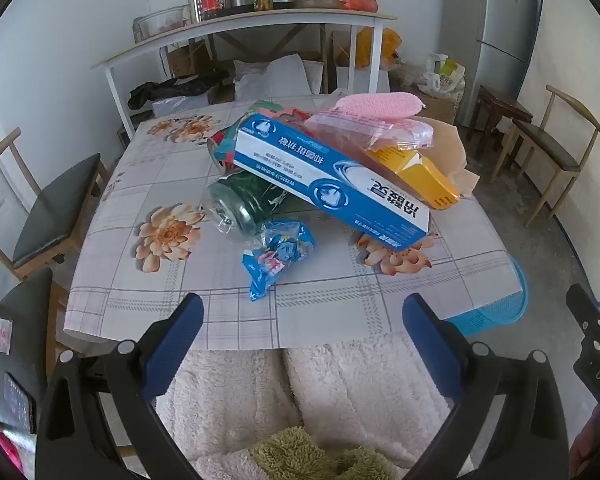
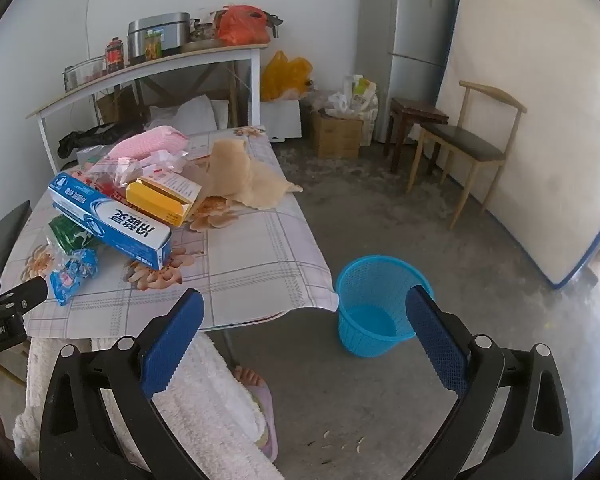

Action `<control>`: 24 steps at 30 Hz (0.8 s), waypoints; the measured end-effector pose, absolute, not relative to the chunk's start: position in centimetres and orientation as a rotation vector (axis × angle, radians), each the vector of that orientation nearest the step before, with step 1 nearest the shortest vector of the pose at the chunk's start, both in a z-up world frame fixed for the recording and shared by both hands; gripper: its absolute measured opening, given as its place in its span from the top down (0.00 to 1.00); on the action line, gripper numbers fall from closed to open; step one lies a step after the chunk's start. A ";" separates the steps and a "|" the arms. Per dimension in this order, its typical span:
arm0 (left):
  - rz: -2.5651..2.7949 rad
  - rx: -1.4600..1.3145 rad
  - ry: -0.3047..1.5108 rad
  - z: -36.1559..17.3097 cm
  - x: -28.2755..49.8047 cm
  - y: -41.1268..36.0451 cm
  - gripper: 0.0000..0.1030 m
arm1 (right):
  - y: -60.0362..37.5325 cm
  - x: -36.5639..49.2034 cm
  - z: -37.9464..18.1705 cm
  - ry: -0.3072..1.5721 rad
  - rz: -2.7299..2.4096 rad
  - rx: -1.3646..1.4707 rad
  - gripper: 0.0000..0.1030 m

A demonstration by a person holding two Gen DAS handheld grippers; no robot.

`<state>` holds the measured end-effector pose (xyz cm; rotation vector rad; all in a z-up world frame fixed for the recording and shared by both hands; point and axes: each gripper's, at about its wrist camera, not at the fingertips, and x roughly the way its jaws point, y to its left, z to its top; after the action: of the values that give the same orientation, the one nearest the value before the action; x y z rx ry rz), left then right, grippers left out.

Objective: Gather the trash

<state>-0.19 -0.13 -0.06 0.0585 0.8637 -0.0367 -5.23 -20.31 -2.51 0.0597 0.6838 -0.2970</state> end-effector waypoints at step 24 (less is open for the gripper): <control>-0.033 0.051 0.869 -0.4 -0.1 0.8 0.05 | -20.2 -5.2 -2.4 0.682 -0.299 0.056 0.07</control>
<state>-0.14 0.77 -0.39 0.0515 0.8689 -0.0332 -5.23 -20.21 -2.42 0.0560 0.6823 -0.2988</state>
